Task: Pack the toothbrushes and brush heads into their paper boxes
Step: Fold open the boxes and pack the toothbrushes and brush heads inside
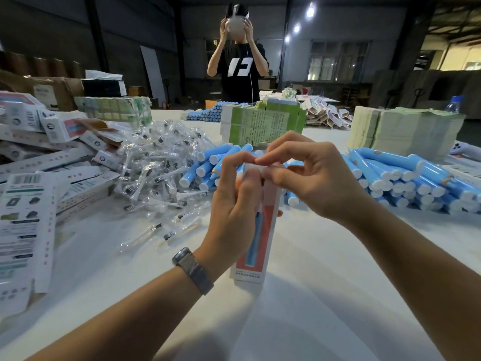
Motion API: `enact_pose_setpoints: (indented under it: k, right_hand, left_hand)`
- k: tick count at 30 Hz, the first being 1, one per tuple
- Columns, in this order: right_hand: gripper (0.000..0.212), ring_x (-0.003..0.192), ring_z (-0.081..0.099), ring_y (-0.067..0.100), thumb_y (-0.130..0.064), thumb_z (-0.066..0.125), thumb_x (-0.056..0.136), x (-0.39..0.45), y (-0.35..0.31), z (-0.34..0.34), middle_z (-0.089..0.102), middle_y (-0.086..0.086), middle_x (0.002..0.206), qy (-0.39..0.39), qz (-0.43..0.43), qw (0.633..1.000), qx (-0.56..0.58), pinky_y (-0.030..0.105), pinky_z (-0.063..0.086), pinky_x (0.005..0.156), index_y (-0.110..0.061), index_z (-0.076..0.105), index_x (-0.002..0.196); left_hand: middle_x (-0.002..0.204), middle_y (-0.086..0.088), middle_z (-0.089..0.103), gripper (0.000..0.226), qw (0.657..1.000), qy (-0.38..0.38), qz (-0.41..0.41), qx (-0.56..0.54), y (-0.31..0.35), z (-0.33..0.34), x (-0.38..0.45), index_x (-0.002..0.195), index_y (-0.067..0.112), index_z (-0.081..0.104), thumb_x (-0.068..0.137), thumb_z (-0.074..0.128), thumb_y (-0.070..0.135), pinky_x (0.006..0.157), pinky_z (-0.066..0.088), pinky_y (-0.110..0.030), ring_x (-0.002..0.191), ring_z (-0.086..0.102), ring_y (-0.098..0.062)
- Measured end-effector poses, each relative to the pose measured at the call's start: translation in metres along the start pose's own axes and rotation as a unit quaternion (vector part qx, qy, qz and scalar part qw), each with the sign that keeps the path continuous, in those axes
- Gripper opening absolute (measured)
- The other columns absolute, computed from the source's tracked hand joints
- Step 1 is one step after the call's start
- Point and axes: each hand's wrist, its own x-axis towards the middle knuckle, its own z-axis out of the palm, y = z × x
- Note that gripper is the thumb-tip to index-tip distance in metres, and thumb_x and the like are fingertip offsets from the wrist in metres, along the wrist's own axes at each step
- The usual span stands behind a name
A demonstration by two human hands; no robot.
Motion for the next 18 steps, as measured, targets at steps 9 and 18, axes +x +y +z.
enact_pose_setpoints:
  k: [9, 18]
  right_hand:
    - [0.005, 0.074, 0.060, 0.012, -0.012, 0.071, 0.086, 0.002, -0.001, 0.009, 0.058, -0.012, 0.078, 0.083, -0.020, 0.995, -0.056, 0.019, 0.046, 0.065, -0.013, 0.074, 0.089]
    - [0.005, 0.071, 0.057, 0.008, -0.009, 0.072, 0.087, 0.001, -0.008, 0.009, 0.059, -0.010, 0.078, 0.050, -0.018, 0.997, -0.053, 0.014, 0.040, 0.058, -0.013, 0.075, 0.089]
  left_hand:
    - [0.084, -0.012, 0.065, 0.026, 0.997, -0.005, 0.021, 0.068, -0.006, 0.000, -0.001, 0.125, 0.049, 0.043, 0.099, 0.041, 0.049, 0.054, 0.057, -0.059, 0.067, 0.066, -0.041]
    - [0.102, -0.019, 0.058, 0.033, 0.996, -0.005, 0.042, 0.073, -0.011, -0.013, -0.005, 0.134, 0.058, 0.039, 0.102, 0.038, 0.048, 0.058, 0.054, -0.066, 0.076, 0.060, -0.056]
